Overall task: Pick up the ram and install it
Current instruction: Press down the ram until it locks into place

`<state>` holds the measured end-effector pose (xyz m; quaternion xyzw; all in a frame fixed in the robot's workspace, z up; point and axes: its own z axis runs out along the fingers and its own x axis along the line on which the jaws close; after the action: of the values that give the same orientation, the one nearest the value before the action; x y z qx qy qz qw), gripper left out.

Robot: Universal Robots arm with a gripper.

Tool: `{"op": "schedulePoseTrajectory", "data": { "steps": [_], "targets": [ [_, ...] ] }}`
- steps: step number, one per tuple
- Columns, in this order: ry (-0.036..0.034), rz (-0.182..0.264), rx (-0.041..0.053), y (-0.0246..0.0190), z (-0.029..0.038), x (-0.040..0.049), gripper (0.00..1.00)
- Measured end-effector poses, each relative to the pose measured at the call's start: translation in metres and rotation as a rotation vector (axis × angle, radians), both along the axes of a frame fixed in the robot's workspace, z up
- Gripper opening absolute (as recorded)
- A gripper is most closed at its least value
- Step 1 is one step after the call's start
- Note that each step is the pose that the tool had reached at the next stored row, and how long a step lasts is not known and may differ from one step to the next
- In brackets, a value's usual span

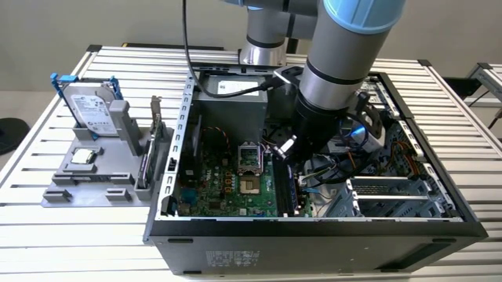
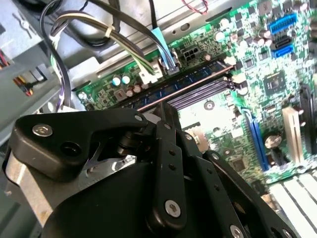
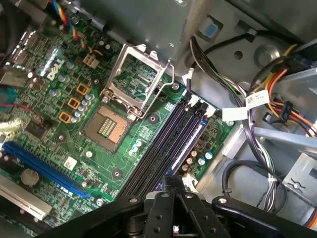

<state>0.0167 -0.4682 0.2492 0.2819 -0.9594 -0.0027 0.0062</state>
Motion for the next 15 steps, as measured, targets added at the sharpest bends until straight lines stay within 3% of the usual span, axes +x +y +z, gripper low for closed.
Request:
{"op": "schedulePoseTrajectory", "data": {
  "steps": [15],
  "targets": [
    [0.0052,0.255,-0.0001,0.0002,0.0000,0.0000,0.00]
  ]
}}
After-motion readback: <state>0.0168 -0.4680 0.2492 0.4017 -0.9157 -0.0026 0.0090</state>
